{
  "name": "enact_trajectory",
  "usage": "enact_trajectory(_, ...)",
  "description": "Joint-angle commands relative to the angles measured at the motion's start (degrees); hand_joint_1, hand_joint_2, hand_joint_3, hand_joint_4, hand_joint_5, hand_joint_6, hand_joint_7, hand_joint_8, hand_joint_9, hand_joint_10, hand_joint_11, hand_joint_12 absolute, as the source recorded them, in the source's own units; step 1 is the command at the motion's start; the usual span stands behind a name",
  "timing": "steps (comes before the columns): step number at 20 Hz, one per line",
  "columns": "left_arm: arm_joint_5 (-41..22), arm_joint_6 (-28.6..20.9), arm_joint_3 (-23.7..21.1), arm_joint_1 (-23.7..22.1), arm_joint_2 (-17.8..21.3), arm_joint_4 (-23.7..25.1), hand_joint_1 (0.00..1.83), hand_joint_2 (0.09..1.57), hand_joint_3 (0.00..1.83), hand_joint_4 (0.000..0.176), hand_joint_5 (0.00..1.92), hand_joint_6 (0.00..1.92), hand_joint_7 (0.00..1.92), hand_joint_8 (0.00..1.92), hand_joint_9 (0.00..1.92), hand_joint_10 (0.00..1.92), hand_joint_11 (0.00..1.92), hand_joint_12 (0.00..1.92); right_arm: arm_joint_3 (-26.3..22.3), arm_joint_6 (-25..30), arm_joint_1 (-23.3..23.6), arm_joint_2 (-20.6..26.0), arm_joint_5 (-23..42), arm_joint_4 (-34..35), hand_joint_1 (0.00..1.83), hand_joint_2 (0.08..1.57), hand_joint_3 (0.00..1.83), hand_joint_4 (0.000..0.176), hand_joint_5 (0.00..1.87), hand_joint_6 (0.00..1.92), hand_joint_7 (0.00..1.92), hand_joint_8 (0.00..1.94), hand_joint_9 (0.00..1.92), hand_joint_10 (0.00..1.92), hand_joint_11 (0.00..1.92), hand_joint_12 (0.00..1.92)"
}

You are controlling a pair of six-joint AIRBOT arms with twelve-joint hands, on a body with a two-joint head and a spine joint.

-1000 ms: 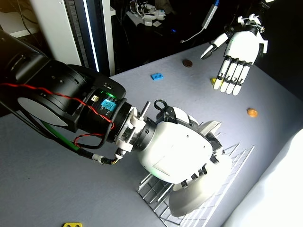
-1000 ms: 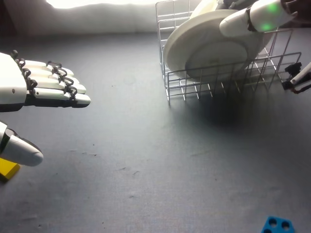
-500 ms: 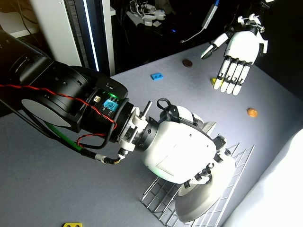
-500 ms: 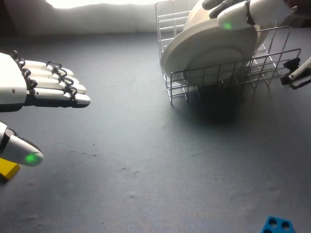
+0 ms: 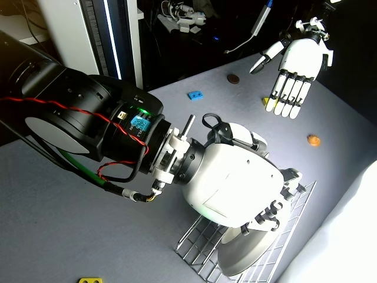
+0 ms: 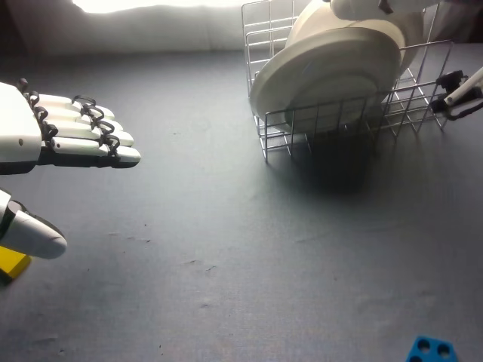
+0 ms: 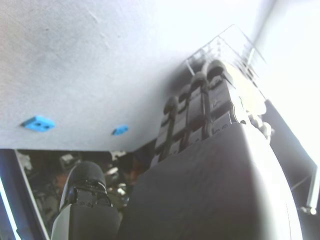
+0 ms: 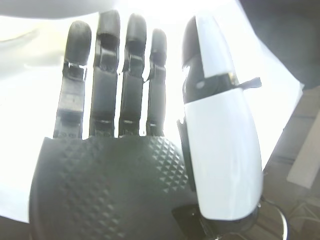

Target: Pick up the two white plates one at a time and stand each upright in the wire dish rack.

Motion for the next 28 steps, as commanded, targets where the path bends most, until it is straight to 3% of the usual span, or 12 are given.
enact_trajectory(1,-1.62,-0.24,0.22,-0.57,0.13,-3.35,0.00,1.11,0.00,0.000,0.00,0.00,0.00,0.00,0.00,0.00,0.00,0.00,0.26,0.55,1.36,0.65,6.86,0.80,1.08,1.08,0.00,0.000,0.64,0.00,0.73,0.00,0.71,0.00,0.16,1.30)
enact_trajectory(8,-2.93,-0.24,-0.86,-1.11,0.42,-2.25,0.00,1.10,0.00,0.000,0.00,0.00,0.00,0.00,0.00,0.00,0.00,0.00,0.25,-0.09,3.92,1.40,17.47,-14.83,1.02,1.04,0.00,0.000,0.54,0.00,0.61,0.00,0.58,0.00,0.00,1.31)
enact_trajectory(18,-5.10,-1.47,-3.61,-6.94,1.79,5.28,0.00,1.12,0.00,0.000,0.08,0.01,0.11,0.01,0.09,0.01,0.08,0.06,-0.56,-9.74,3.26,3.41,23.42,-38.80,1.00,0.99,0.00,0.000,0.57,0.02,0.65,0.03,0.61,0.03,0.00,1.33)
enact_trajectory(19,-5.21,-1.55,-3.90,-7.14,1.86,5.28,0.00,1.14,0.00,0.000,0.30,0.00,0.39,0.00,0.34,0.01,0.00,0.66,-1.09,-11.89,2.32,3.92,25.53,-39.79,1.13,0.99,0.02,0.000,0.60,0.43,0.55,0.69,0.47,0.82,0.08,1.53)
enact_trajectory(20,-5.22,-1.55,-4.08,-7.15,1.89,5.28,0.00,1.14,0.00,0.000,0.30,0.00,0.39,0.00,0.34,0.01,0.00,0.66,-1.47,-12.26,1.75,4.28,26.59,-40.47,1.13,0.99,0.02,0.000,0.60,0.43,0.55,0.69,0.47,0.82,0.08,1.53)
enact_trajectory(21,-5.22,-1.55,-4.35,-7.15,1.95,5.60,0.00,1.15,0.00,0.000,0.35,0.01,0.46,0.01,0.41,0.02,0.00,0.78,-2.17,-12.81,1.19,4.87,27.81,-42.51,1.18,1.00,0.01,0.000,0.55,0.74,0.48,1.02,0.42,1.10,0.13,1.59)
enact_trajectory(22,-5.22,-1.55,-4.59,-7.15,1.98,5.91,0.00,1.16,0.00,0.000,0.54,0.05,0.66,0.04,0.61,0.07,0.11,0.91,-3.11,-14.67,0.61,5.56,28.71,-43.28,1.28,0.98,0.00,0.000,0.40,1.31,0.32,1.55,0.33,1.52,0.31,1.70)
enact_trajectory(23,-5.22,-1.55,-4.81,-7.16,1.99,6.04,0.00,1.18,0.00,0.000,0.59,0.05,0.68,0.04,0.65,0.09,0.13,1.08,-4.08,-16.35,-0.18,6.44,30.85,-44.64,1.29,0.98,0.00,0.000,0.34,1.47,0.27,1.67,0.30,1.63,0.33,1.75)
enact_trajectory(24,-5.20,-1.55,-4.97,-7.17,2.01,6.04,0.03,1.19,0.00,0.000,0.71,0.07,0.71,0.30,0.57,0.59,0.22,1.36,-4.61,-17.10,-0.55,7.01,32.64,-46.10,1.28,0.98,0.00,0.000,0.31,1.62,0.29,1.75,0.31,1.74,0.35,1.85)
enact_trajectory(25,-5.18,-1.55,-5.11,-7.22,2.02,6.05,0.08,1.20,0.00,0.000,0.69,0.22,0.55,0.96,0.46,1.23,0.26,1.68,-4.87,-17.81,-0.83,7.36,33.96,-46.47,1.27,0.97,0.00,0.000,0.33,1.64,0.34,1.79,0.34,1.84,0.38,1.91)
enact_trajectory(26,-5.14,-1.55,-5.27,-7.39,2.03,6.17,0.08,1.20,0.00,0.000,0.69,0.22,0.55,0.96,0.46,1.23,0.26,1.68,-4.95,-18.01,-1.12,7.69,35.60,-47.26,1.27,0.97,0.00,0.000,0.33,1.64,0.34,1.79,0.34,1.84,0.38,1.91)
enact_trajectory(28,-5.06,-1.56,-5.57,-7.69,2.03,6.49,0.11,1.27,0.01,0.000,0.44,0.80,0.43,1.48,0.42,1.81,0.30,1.92,-4.98,-18.01,-1.31,7.90,36.83,-49.08,1.28,0.98,0.00,0.000,0.45,1.85,0.54,1.93,0.59,1.92,0.60,1.92)
